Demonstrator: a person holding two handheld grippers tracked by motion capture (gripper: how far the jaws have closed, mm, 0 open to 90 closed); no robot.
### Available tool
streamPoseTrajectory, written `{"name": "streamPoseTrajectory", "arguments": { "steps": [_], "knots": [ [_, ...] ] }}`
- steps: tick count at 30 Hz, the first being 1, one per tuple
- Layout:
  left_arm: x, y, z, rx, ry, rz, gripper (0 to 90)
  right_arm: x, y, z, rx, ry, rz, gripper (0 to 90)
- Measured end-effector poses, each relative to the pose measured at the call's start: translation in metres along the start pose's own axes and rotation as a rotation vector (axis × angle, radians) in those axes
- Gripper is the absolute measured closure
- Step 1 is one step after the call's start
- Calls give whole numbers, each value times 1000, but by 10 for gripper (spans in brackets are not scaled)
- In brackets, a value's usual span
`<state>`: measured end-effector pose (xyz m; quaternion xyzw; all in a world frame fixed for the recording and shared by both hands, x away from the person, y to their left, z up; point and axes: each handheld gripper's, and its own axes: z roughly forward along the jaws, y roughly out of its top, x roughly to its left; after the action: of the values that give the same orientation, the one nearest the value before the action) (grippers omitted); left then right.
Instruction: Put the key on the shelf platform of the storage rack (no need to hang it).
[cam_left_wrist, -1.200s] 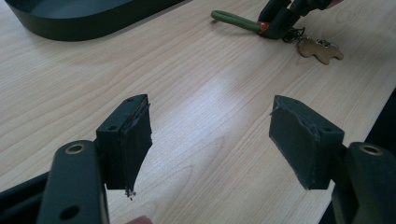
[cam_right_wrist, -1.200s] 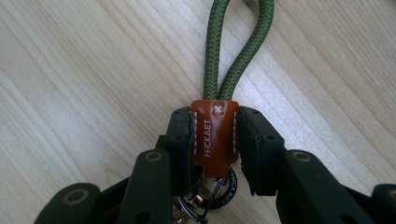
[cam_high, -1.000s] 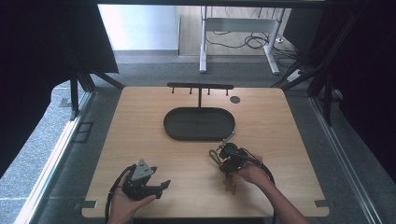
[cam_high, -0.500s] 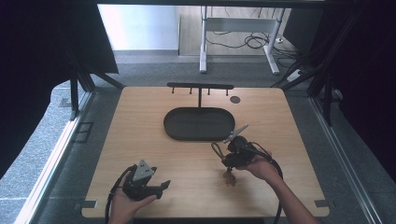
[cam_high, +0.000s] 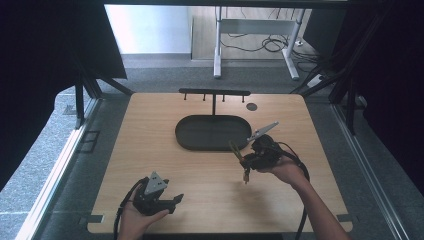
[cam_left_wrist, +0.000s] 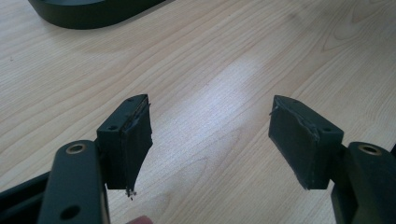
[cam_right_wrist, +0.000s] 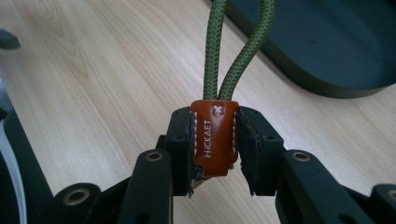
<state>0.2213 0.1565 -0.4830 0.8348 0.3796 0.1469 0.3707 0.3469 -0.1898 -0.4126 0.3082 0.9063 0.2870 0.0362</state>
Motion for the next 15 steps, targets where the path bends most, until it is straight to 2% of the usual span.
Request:
{"name": "streamPoseTrajectory", "arguments": {
  "steps": [15],
  "knots": [
    [0,-1,-1,9,17,0,305,-13,16,-8,-17,-19,5,677]
  ]
}}
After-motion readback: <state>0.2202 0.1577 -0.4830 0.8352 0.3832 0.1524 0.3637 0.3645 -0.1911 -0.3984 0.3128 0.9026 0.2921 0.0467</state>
